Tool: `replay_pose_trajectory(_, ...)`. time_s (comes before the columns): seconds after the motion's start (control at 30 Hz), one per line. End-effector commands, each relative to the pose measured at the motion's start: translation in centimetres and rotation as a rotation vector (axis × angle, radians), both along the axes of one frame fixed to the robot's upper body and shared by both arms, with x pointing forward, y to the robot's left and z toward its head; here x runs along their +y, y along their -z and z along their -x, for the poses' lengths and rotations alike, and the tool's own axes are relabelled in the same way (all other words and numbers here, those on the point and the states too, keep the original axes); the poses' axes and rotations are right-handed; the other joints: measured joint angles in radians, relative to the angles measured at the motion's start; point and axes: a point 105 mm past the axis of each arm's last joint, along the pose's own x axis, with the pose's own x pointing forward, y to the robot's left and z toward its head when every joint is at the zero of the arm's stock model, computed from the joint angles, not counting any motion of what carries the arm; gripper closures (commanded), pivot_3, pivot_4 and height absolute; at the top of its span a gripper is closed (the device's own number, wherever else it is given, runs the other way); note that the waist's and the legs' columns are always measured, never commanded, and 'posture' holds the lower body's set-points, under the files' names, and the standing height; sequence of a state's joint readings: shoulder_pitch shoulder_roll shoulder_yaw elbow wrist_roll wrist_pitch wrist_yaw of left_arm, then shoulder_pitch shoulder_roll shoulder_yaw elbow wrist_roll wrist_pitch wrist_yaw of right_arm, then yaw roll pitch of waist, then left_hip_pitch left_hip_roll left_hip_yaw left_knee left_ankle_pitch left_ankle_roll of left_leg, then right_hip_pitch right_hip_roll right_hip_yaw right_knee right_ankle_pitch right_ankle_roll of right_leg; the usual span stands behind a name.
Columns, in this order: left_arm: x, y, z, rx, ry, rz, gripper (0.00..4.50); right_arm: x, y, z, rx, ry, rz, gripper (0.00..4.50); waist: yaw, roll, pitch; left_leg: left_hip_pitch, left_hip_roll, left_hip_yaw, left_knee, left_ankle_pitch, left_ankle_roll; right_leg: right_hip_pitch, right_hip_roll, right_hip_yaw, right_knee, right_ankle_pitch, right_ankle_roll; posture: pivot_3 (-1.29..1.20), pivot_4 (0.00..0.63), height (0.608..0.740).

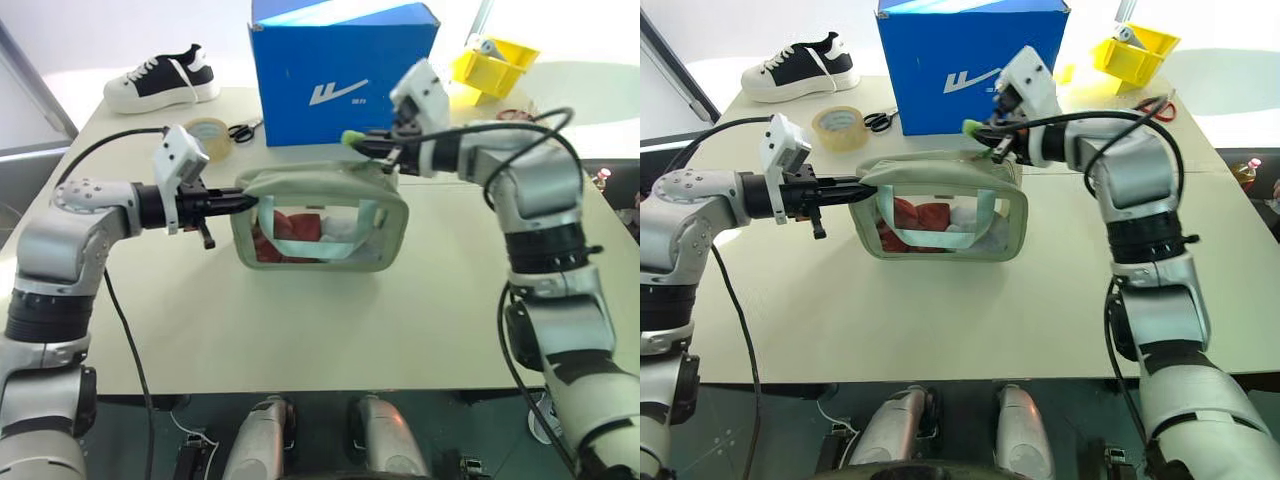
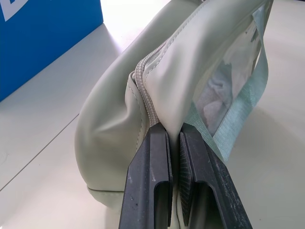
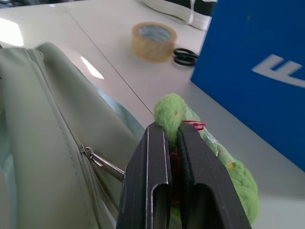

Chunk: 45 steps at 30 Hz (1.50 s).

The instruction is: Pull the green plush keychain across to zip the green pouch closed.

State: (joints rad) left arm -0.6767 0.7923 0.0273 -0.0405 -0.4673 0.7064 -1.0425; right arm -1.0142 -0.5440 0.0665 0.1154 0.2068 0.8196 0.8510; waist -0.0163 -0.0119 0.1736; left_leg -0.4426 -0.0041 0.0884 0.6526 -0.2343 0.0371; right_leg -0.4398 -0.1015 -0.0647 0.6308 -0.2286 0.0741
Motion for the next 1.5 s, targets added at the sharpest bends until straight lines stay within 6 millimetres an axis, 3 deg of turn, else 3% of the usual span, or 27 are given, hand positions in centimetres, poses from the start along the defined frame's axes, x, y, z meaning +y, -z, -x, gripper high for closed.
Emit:
replay_pose_trajectory(0.03, 0.1, -1.0, -0.2, -0.039, 0.003, -0.003, 4.47, -2.5, -1.6, 1.0, -0.062, 0.085, -0.021, 4.43, 0.001, 0.0, 0.0, 0.0, 0.0, 0.0, 0.0, 0.0, 0.0, 0.0, 0.0, 0.0, 0.0, -0.001, -0.002, 0.0, 0.15, 0.74)
replay_pose_trajectory(0.17, -0.1, -1.0, -0.5, -0.038, 0.012, -0.006, 4.47, -6.0, 0.0, 0.9, -0.03, 0.244, -0.045, 4.43, 0.002, 0.0, 0.0, 0.0, 0.0, 0.0, 0.0, 0.0, 0.0, 0.0, 0.0, 0.0, 0.0, -0.001, -0.002, 0.0, 0.15, 0.74)
replay_pose_trajectory(0.5, 0.1, -0.9, -0.3, -0.028, 0.011, -0.014, 4.47, -10.3, 5.9, 0.6, 0.08, 0.485, -0.114, 4.43, 0.005, 0.0, 0.0, 0.0, 0.0, 0.0, 0.001, 0.0, 0.001, 0.001, 0.001, 0.0, 0.0, -0.001, -0.002, 0.0, 0.15, 0.74)
replay_pose_trajectory(0.6, 0.1, -0.9, -0.2, -0.028, 0.009, -0.016, 4.47, -9.0, 9.0, 1.4, 0.155, 0.466, -0.122, 4.43, 0.004, 0.0, 0.0, 0.0, 0.0, 0.0, 0.001, 0.001, 0.002, 0.002, 0.002, 0.0, 0.0, 0.001, 0.001, 0.0, 0.15, 0.74)
replay_pose_trajectory(0.73, -0.1, -0.9, -0.2, -0.03, 0.009, -0.017, 4.47, -4.9, 12.8, 2.7, 0.238, 0.386, -0.18, 4.43, 0.002, -0.001, -0.001, 0.002, 0.002, 0.0, 0.001, 0.001, 0.002, 0.004, 0.005, 0.0, 0.0, 0.001, 0.002, 0.0, 0.15, 0.74)
replay_pose_trajectory(0.87, -0.1, -0.9, -0.2, -0.032, 0.009, -0.018, 4.47, -3.6, 14.1, 2.8, 0.255, 0.377, -0.201, 4.43, 0.002, -0.001, -0.001, 0.002, 0.002, 0.0, 0.003, 0.001, 0.001, 0.004, 0.006, -0.001, 0.0, 0.0, 0.002, 0.0, 0.15, 0.74)
replay_pose_trajectory(0.97, -0.2, -0.9, -0.2, -0.034, 0.01, -0.016, 4.47, -3.8, 14.9, 2.8, 0.261, 0.383, -0.17, 4.43, 0.002, -0.001, -0.001, 0.002, 0.003, 0.0, 0.005, 0.001, 0.002, 0.005, 0.006, -0.001, 0.0, 0.0, 0.002, 0.0, 0.15, 0.74)
replay_pose_trajectory(1.03, -0.2, -1.0, -0.2, -0.036, 0.01, -0.016, 4.47, -4.3, 14.4, 2.6, 0.249, 0.381, -0.17, 4.43, 0.002, -0.001, -0.001, 0.002, 0.003, 0.0, 0.006, 0.001, 0.001, 0.005, 0.006, -0.001, 0.0, 0.0, 0.002, 0.0, 0.15, 0.74)
replay_pose_trajectory(1.13, -0.2, -1.0, -0.2, -0.037, 0.01, -0.015, 4.47, -5.1, 12.5, 2.5, 0.232, 0.334, -0.198, 3.45, 0.002, -0.001, -0.001, 0.002, 0.003, 0.0, 0.006, 0.001, 0.002, 0.006, 0.006, -0.001, 0.0, 0.0, 0.002, 0.0, 0.15, 0.74)
replay_pose_trajectory(1.33, -0.2, -0.9, -0.3, -0.04, 0.007, -0.023, 4.47, -9.7, 8.0, 1.9, 0.135, 0.327, -0.088, 0.3, 0.004, 0.0, 0.0, 0.002, 0.003, 0.0, 0.007, 0.001, 0.002, 0.005, 0.006, -0.001, 0.0, 0.0, 0.002, 0.0, 0.15, 0.74)
replay_pose_trajectory(1.37, -0.1, -0.8, -0.3, -0.041, 0.004, -0.026, 4.47, -10.2, 7.1, 2.3, 0.135, 0.289, -0.08, 0.05, 0.005, 0.0, 0.0, 0.002, 0.003, 0.0, 0.007, 0.0, 0.002, 0.005, 0.006, -0.001, 0.0, 0.0, 0.002, 0.0, 0.15, 0.74)
replay_pose_trajectory(1.43, 0.0, -0.9, -0.4, -0.043, -0.005, -0.022, 4.47, -10.9, 5.2, 3.4, 0.141, 0.191, -0.073, 0.05, 0.006, 0.0, 0.0, 0.001, 0.003, 0.0, 0.007, 0.0, 0.003, 0.005, 0.006, -0.001, 0.0, 0.0, 0.002, 0.0, 0.15, 0.74)
replay_pose_trajectory(1.5, 0.3, -1.2, -0.5, -0.044, -0.021, 0.0, 3.7, -10.9, 3.7, 5.2, 0.162, 0.069, -0.057, 0.0, 0.006, 0.0, 0.0, 0.001, 0.003, 0.0, 0.007, 0.0, 0.004, 0.005, 0.006, -0.001, 0.0, 0.0, 0.003, 0.0, 0.15, 0.74)
